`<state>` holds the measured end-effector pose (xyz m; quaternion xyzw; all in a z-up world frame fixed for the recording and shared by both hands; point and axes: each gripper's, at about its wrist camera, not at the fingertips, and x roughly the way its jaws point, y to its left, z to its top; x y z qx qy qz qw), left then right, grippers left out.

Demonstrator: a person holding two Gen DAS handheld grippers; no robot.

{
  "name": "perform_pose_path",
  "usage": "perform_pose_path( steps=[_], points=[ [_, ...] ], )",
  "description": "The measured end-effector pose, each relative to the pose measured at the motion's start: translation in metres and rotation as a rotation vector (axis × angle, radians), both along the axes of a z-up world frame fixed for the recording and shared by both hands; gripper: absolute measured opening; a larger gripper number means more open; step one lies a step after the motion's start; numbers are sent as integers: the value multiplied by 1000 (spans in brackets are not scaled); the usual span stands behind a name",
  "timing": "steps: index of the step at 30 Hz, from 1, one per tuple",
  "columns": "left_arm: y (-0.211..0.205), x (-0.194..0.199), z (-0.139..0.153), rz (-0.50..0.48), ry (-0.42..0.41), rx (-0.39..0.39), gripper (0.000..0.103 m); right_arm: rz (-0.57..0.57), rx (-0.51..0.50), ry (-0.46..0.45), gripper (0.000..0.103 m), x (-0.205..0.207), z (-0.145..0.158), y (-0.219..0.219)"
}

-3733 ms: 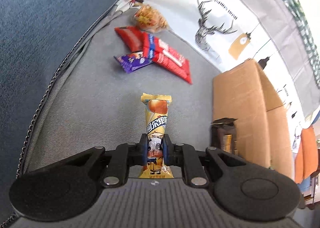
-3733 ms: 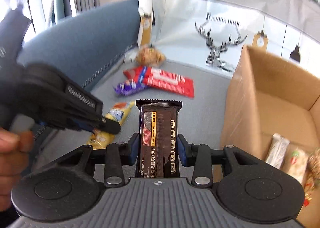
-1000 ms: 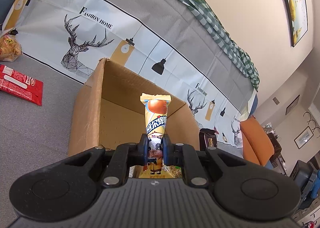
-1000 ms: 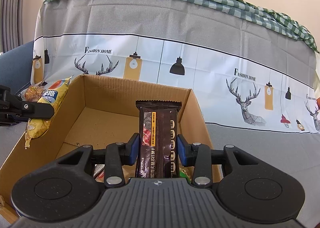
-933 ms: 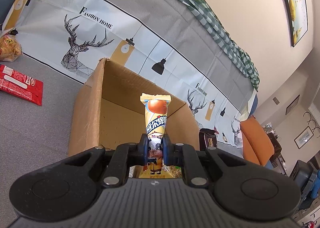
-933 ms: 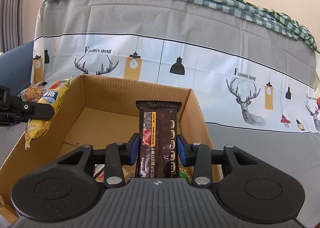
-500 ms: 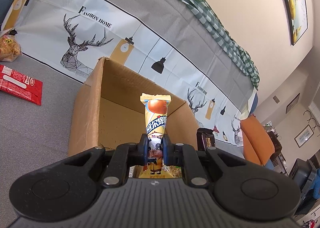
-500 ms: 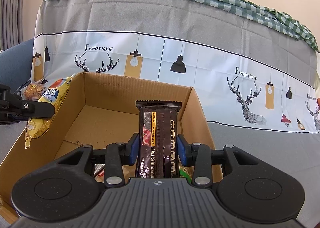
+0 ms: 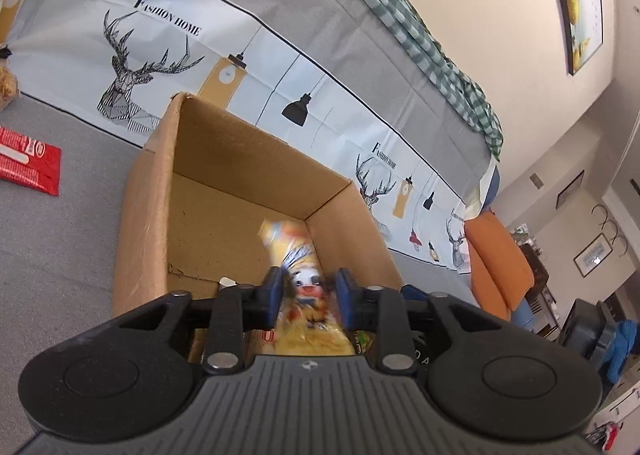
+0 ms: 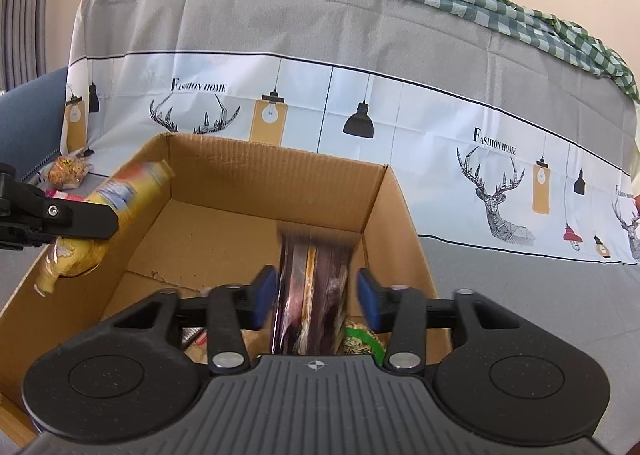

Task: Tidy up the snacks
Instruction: 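Open both tools to drop the candy and chocolate bar into the box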

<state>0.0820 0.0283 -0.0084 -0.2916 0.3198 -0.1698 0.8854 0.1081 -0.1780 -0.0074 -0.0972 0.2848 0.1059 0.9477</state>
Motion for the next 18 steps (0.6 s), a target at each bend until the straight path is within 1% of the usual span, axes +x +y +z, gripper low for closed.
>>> perform_pose_path(
  steps=[7,15,17,18],
  points=[
    [2,0,-2,10,10,-11,32,-7,1,-7,54,0,-1,-1],
    [2,-1,0,3,3,7,32,-11,2,-11,54,0,-1,-2],
    [3,-3,2,10,-2,16,31,-16,8,-14,54,0,0,-1],
    [5,-4,2,15,-5,21,27,-20,13,-14,54,0,0,-1]
  ],
)
